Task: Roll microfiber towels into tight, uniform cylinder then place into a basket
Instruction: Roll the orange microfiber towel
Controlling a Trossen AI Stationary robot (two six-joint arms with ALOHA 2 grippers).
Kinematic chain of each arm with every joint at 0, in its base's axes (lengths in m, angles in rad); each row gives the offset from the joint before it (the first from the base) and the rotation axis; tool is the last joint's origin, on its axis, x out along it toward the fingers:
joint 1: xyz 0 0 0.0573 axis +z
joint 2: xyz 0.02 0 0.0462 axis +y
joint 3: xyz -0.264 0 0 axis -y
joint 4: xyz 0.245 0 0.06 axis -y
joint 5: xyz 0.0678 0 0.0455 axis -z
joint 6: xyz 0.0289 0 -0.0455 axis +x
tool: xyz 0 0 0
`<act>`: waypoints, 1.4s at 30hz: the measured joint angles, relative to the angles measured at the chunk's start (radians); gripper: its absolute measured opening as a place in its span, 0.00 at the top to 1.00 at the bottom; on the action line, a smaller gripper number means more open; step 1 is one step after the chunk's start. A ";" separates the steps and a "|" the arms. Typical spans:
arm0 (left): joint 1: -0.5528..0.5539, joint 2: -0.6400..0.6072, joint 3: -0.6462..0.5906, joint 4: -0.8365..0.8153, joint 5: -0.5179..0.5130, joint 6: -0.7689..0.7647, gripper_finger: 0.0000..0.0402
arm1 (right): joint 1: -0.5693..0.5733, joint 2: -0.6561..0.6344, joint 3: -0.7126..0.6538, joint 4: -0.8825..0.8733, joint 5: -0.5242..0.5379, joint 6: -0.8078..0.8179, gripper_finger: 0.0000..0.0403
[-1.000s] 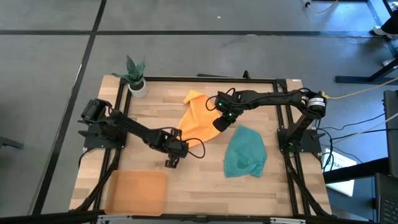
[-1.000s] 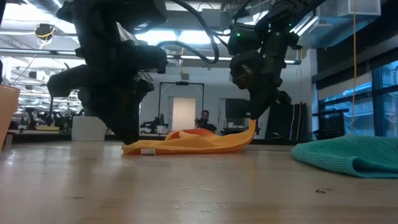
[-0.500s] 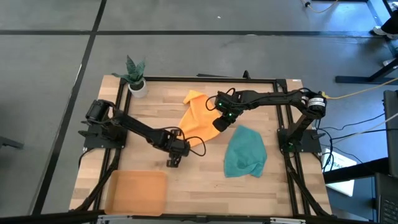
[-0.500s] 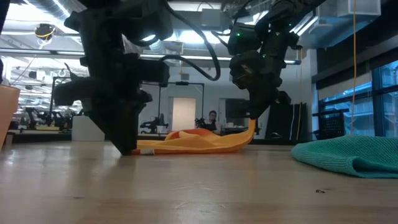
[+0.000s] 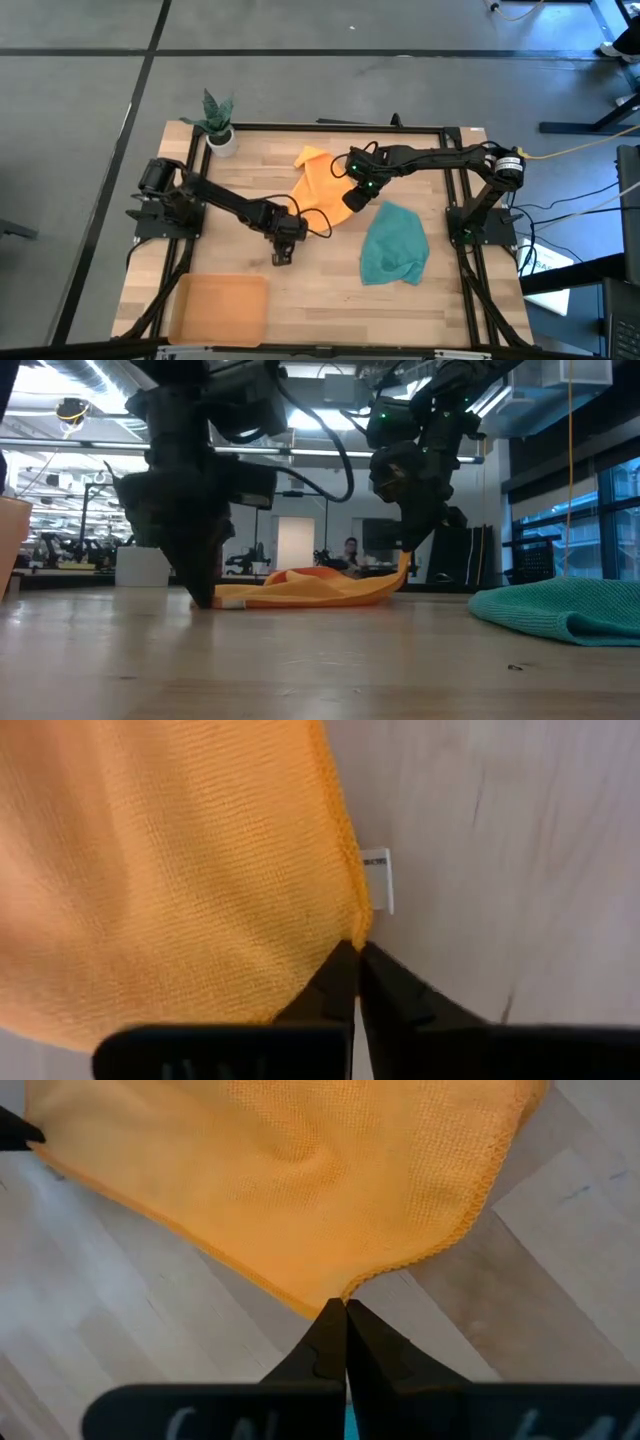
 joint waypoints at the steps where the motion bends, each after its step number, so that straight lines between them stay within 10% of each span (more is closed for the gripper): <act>1: 0.005 -0.011 -0.001 -0.004 0.014 -0.019 1.00 | 0.000 -0.001 0.000 0.000 0.000 -0.001 1.00; 11: 0.080 -0.227 0.049 -0.152 -0.005 -0.101 1.00 | -0.020 -0.103 0.053 -0.006 0.011 -0.028 1.00; 21: 0.169 -0.459 0.277 -0.343 -0.289 -0.100 1.00 | -0.025 -0.138 0.294 -0.044 0.155 -0.226 1.00; 33: 0.257 -0.469 0.667 -0.613 -0.586 0.085 1.00 | -0.059 -0.140 0.596 -0.134 0.414 -0.445 1.00; 42: 0.402 -0.469 0.764 -0.620 -0.621 0.265 1.00 | -0.127 -0.140 0.687 -0.198 0.455 -0.476 1.00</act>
